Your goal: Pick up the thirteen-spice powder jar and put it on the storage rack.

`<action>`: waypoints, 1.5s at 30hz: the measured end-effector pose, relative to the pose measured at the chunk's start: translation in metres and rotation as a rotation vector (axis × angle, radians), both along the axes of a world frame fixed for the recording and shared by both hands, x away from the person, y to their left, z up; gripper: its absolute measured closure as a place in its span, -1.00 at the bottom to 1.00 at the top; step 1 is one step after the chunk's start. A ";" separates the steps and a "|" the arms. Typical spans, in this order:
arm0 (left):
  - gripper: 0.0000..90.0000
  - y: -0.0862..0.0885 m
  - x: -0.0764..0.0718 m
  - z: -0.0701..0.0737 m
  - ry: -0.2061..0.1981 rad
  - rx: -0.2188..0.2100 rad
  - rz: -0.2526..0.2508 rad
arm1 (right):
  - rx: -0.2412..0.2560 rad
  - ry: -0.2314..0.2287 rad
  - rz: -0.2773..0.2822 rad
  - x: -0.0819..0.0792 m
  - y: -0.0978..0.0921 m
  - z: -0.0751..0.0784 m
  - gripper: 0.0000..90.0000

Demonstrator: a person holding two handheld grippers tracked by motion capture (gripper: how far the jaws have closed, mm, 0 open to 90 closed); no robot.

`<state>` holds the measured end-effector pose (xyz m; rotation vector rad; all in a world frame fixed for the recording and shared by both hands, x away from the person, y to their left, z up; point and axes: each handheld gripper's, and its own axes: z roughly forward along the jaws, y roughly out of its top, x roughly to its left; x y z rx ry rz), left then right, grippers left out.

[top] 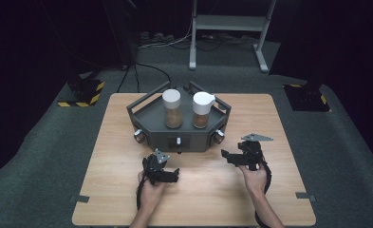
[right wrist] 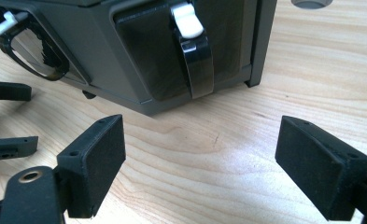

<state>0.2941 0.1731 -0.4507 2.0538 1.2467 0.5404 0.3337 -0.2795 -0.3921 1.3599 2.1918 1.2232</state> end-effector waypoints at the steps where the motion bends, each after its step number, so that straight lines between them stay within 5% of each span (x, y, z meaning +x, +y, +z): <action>1: -0.94 0.000 0.000 0.000 0.000 0.000 0.000 | 0.000 0.002 -0.001 0.000 0.000 -0.001 -0.65; 45: -0.94 0.000 0.000 0.000 0.000 0.000 0.000 | -0.037 0.039 0.005 -0.015 0.013 -0.039 -0.64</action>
